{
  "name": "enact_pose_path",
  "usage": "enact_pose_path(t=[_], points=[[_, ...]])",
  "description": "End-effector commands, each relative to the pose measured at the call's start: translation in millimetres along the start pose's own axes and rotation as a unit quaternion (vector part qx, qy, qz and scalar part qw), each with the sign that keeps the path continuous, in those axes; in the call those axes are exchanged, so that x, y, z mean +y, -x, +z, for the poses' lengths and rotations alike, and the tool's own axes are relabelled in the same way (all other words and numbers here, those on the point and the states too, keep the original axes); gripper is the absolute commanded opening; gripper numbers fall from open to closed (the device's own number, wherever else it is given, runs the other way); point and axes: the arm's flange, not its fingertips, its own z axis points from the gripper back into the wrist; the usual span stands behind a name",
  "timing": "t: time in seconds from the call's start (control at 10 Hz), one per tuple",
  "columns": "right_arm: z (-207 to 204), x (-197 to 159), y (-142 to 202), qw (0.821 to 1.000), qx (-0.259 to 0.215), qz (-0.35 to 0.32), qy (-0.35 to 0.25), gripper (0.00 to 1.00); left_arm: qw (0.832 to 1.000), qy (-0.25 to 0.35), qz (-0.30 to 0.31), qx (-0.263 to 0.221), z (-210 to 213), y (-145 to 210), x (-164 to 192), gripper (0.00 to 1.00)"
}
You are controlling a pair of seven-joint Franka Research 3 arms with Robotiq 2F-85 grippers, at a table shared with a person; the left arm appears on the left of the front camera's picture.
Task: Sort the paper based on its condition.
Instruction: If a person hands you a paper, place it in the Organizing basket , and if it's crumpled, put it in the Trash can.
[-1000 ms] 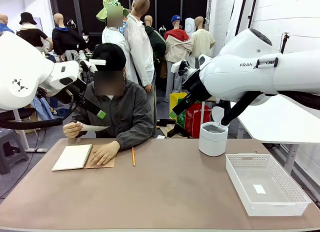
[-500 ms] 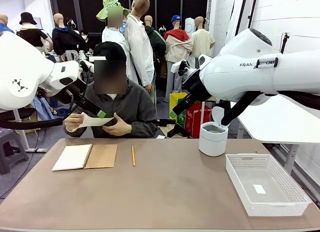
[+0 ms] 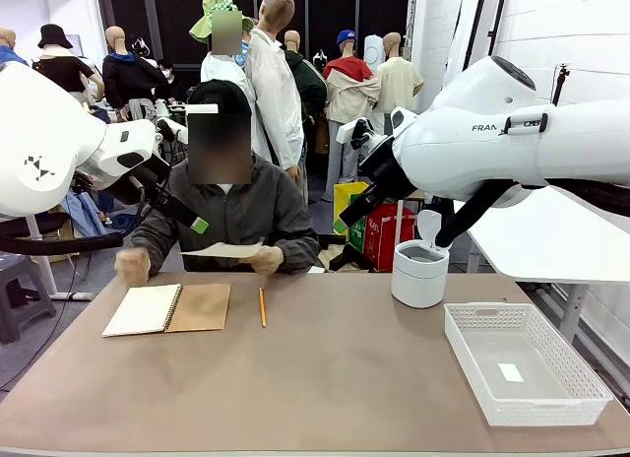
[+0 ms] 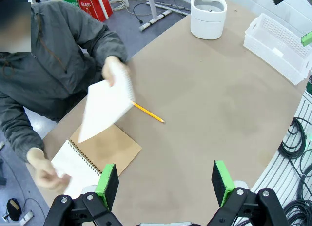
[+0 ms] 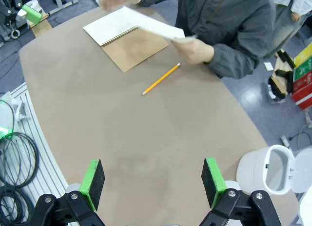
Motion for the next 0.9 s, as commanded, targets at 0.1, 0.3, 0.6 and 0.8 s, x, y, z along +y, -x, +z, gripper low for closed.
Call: enact_pose_path(t=[0.1,0.3,0.6,0.8], points=[[0.1,0.8,-0.7,1.0,0.002,-0.002,0.006,1.0,1.0,0.003,0.001,0.001,0.9,-0.6,1.7,1.0],[0.0,0.0,0.0,1.0,0.0,0.0,0.0,1.0,1.0,0.003,0.001,0.001,0.9,-0.6,1.7,1.0],[-19.3,-26.4,18.6,0.98,0.062,-0.185,-0.047,1.0,1.0,0.003,0.001,0.001,0.9,-0.6,1.7,1.0],[-36.6,-40.3,39.5,0.958,0.089,-0.264,-0.071,1.0,1.0,0.003,0.001,0.001,0.9,-0.6,1.7,1.0]])
